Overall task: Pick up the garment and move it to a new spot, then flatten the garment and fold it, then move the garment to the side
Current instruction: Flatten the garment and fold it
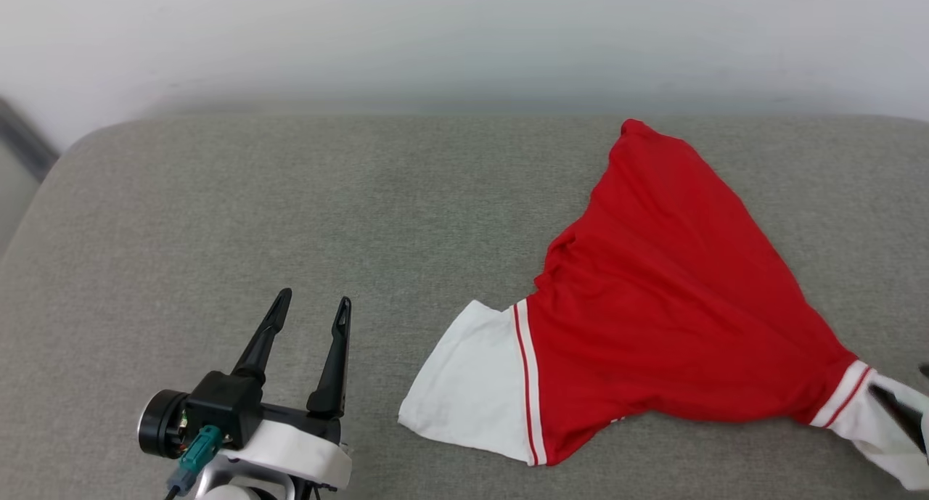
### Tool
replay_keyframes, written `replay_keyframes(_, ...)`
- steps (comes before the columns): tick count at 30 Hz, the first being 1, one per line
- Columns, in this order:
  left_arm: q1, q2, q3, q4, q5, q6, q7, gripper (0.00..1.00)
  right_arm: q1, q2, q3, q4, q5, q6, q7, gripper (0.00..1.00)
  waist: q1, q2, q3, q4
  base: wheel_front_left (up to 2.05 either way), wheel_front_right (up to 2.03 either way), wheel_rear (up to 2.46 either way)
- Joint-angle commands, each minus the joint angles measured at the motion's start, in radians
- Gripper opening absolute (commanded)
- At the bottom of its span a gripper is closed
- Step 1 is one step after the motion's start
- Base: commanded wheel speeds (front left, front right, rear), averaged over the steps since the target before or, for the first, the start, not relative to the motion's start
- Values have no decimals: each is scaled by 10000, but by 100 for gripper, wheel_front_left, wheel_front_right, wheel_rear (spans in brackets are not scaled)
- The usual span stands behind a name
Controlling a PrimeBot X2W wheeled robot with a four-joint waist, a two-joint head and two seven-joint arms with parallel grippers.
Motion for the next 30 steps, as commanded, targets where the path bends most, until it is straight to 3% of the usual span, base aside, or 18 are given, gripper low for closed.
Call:
replay_keyframes(1, 110, 40, 23, -43, -21, -36, -24, 100, -129, 182, -239, -103, 35, -7, -203, 100, 0, 0, -68, -145, 0, 0, 0)
replay_keyframes(8, 353, 190, -298, -129, -118, -55, 61, 100, 272, 1964, -2614, -1359, 49, -5, -1739, 100, 0, 0, -108, -637, 0, 0, 0)
replay_keyframes(12, 451, 605, -1097, -199, -467, -53, 1210, 100, 670, 3207, -3528, -2186, -426, -5, -2873, 100, 0, 0, -48, -819, 0, 0, 0)
replay_keyframes(17, 322, 1070, -1663, -758, -967, -62, 3099, 100, 1198, 4374, -3946, -3008, -1221, -5, -4430, 100, 0, 0, 223, -1029, 0, 0, 0)
replay_keyframes(23, -819, 1954, -2754, -1270, -1395, -63, 5759, 100, 1339, 5205, -4193, -3157, -1561, -5, -5423, 100, 0, 0, 813, -1265, 0, 0, 0)
replay_keyframes(30, -2773, 2204, -3784, -687, -1857, -64, 7771, 100, 989, 5449, -3894, -2777, -1639, -5, -5905, 100, 0, 0, 1507, -1677, 0, 0, 0)
